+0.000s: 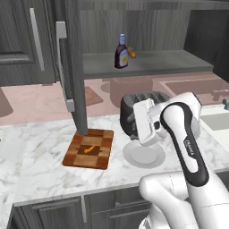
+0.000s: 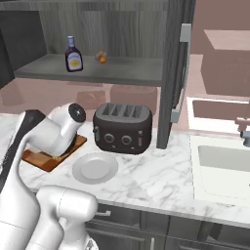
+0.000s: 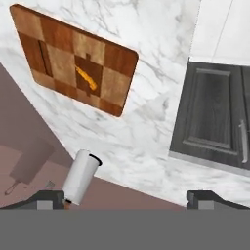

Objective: Pick the shrimp from the plate and place it on the cutting board. Then pick the condiment bottle from the cabinet and place it next to the cutting board.

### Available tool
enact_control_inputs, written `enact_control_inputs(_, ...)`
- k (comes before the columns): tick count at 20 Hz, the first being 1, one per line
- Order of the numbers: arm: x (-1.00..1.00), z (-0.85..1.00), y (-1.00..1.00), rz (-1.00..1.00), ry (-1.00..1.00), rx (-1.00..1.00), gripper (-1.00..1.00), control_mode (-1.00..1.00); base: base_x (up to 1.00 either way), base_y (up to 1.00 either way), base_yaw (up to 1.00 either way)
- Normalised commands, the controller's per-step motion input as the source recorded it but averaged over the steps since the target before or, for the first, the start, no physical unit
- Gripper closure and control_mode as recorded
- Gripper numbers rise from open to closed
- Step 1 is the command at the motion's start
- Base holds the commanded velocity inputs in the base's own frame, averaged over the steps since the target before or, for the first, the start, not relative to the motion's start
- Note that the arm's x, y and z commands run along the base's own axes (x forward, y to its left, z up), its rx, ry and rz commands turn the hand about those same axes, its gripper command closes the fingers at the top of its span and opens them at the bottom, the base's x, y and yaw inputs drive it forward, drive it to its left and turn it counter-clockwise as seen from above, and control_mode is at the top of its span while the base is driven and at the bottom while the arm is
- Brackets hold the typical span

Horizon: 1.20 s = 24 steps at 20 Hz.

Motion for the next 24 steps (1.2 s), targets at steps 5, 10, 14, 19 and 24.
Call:
enact_control_inputs(5, -0.02, 0.01, -0.03, 0.0, -0.06, 0.24, -1.0, -1.0, 0.0, 0.0, 0.0)
enact_control_inputs(10, 0.0, 0.1, 0.0, 0.0, -0.03, 0.24, -1.0, -1.0, 0.0, 0.0, 0.0)
enact_control_inputs(14, 0.0, 0.16, 0.0, 0.0, 0.0, 0.23, -1.0, -1.0, 0.0, 0.0, 0.0)
enact_control_inputs(19, 0.0, 0.17, 0.0, -0.01, 0.0, 0.22, -1.0, -1.0, 0.0, 0.0, 0.0)
enact_control_inputs(24, 0.0, 0.16, 0.0, -0.02, 0.0, 0.2, -1.0, -1.0, 0.0, 0.0, 0.0)
